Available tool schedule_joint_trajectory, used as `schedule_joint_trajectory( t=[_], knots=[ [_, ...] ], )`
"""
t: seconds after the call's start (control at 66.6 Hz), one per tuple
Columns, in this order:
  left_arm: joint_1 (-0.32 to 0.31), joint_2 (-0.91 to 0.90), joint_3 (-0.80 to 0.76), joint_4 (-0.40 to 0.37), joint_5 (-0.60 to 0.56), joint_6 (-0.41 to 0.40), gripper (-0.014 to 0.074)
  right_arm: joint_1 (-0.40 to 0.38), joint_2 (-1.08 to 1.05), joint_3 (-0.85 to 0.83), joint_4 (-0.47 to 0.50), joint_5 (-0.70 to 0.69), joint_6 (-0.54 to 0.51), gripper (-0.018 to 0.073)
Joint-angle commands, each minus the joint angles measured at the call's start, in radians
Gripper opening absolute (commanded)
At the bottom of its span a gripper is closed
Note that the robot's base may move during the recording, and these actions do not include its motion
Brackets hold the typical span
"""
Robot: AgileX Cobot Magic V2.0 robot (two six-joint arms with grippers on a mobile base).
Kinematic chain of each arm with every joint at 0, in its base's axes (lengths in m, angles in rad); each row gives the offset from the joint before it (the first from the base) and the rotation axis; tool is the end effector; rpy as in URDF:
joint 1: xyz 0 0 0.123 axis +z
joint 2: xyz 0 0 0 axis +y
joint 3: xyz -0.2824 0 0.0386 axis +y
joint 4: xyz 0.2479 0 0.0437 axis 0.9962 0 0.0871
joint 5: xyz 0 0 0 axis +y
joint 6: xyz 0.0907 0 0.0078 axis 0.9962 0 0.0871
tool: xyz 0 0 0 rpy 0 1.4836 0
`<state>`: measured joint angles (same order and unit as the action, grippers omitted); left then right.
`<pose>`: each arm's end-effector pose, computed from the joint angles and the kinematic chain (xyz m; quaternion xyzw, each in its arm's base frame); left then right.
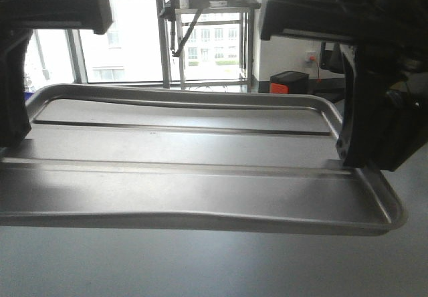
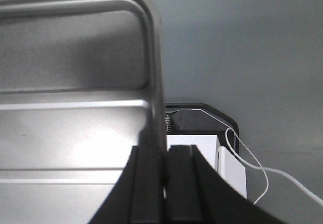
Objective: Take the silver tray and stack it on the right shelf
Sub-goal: 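Hold the tray in both grippers while the base turns and drives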
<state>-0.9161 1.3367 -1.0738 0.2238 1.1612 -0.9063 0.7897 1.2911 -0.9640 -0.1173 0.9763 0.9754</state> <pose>0.1634 -0.1824 0.2979 0.0370 0.9868 -0.0261 0.1555 0.1749 0.1639 0.2819 0.0675 0.9806 0.1020 0.1532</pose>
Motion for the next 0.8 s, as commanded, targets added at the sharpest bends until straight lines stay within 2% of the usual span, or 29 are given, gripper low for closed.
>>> schedule_joint_trajectory(
  t=[0.0,0.24,0.781],
  knots=[
    [-0.008,-0.030,-0.029,0.010,-0.025,0.004,-0.0100,0.001,-0.027,-0.030,-0.022,-0.044,0.005,0.0049],
    [-0.008,-0.030,-0.029,-0.014,-0.021,0.004,-0.0100,0.001,-0.027,-0.030,-0.023,-0.044,0.005,0.0049],
    [-0.008,-0.030,-0.029,-0.014,-0.012,0.004,-0.0100,0.001,-0.027,-0.030,-0.026,-0.041,0.005,0.0049]
  ],
)
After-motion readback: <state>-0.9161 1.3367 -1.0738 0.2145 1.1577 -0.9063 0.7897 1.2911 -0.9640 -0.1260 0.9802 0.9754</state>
